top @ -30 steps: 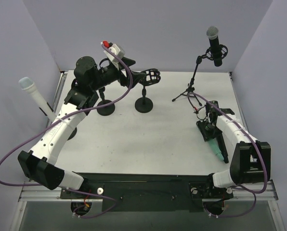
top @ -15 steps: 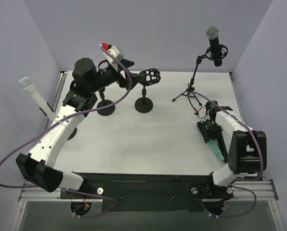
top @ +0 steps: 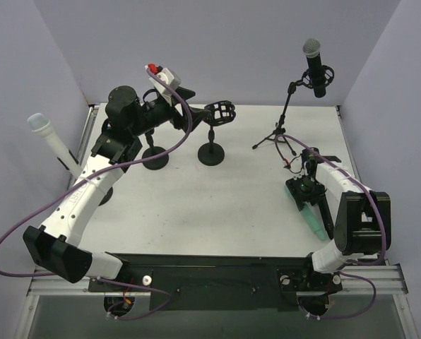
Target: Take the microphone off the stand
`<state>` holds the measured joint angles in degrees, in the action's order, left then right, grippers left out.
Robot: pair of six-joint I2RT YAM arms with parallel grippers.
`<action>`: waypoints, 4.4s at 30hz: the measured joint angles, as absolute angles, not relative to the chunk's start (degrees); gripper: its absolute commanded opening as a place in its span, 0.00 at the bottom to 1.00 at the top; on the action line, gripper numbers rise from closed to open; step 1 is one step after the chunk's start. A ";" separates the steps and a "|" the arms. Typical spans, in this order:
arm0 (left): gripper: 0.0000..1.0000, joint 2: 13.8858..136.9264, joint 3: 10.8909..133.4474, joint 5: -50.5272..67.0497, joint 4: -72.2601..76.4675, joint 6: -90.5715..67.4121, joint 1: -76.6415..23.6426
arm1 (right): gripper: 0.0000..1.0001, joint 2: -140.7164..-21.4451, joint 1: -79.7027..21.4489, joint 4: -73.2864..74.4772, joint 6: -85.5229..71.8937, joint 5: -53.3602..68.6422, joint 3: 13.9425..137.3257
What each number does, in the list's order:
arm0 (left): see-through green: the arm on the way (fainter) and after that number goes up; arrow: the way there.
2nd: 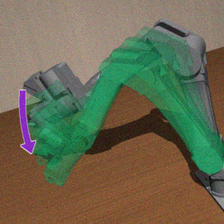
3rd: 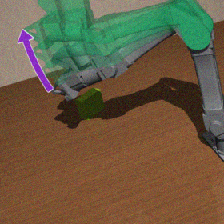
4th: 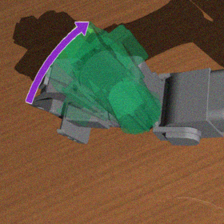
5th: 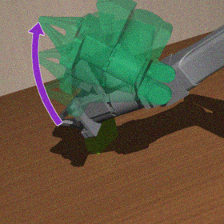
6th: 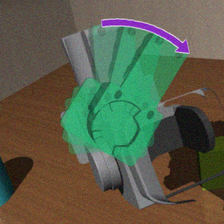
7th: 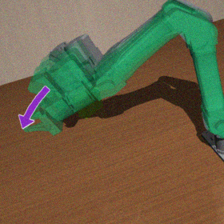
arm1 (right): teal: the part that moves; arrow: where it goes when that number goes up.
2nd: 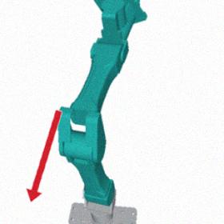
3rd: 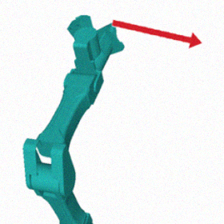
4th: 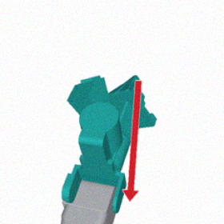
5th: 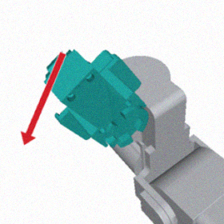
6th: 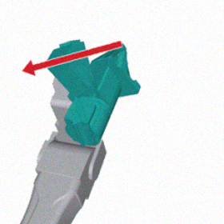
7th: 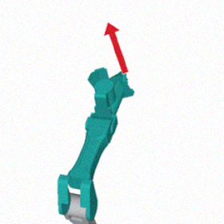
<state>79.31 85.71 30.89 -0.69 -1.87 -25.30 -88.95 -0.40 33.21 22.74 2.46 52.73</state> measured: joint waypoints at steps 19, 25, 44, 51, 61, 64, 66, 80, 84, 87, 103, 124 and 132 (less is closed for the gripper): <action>0.84 77.93 85.69 32.32 -4.47 -0.21 -25.32 | 0.57 -84.25 -1.23 44.34 28.21 11.66 64.73; 0.84 71.24 79.37 34.46 -8.95 4.69 -25.41 | 0.63 -80.01 -4.43 55.55 29.21 19.77 87.26; 0.84 62.24 67.46 32.12 -18.02 7.44 -24.58 | 0.74 -111.57 -20.93 39.55 -8.95 21.69 134.41; 0.83 62.08 67.66 31.75 -18.70 8.19 -23.64 | 0.68 -115.35 -26.55 38.74 -11.38 14.09 135.66; 0.83 62.50 70.02 31.70 -19.31 8.23 -23.44 | 0.49 -115.42 -26.37 37.85 -11.99 8.93 135.37; 0.83 62.65 70.02 31.59 -19.05 8.25 -23.40 | 0.40 -115.42 -27.05 38.04 -11.90 9.02 133.47; 0.83 62.65 70.00 31.44 -18.98 8.29 -23.40 | 0.40 -115.44 -27.14 38.63 -11.90 9.15 132.46; 0.83 61.93 66.22 29.76 -17.61 10.83 -24.29 | 0.08 -113.47 -27.00 38.83 -8.47 9.91 127.94; 0.83 60.88 61.69 29.78 -15.51 12.97 -24.84 | 0.04 -109.01 -26.09 39.13 -5.72 13.93 122.04; 0.84 59.79 55.81 29.80 -12.53 13.91 -24.99 | 0.06 -104.20 -25.52 39.42 -1.87 17.41 115.77; 0.84 72.40 34.92 32.86 23.64 7.42 -30.22 | 0.10 -82.19 -31.33 40.99 19.84 24.56 93.89; 0.00 87.74 37.63 44.27 35.57 8.32 -32.47 | 0.68 -82.50 -30.76 46.44 20.88 22.33 94.35; 0.00 81.93 39.09 43.97 20.97 16.05 -32.10 | 0.77 -82.30 -28.18 52.62 14.33 23.16 102.63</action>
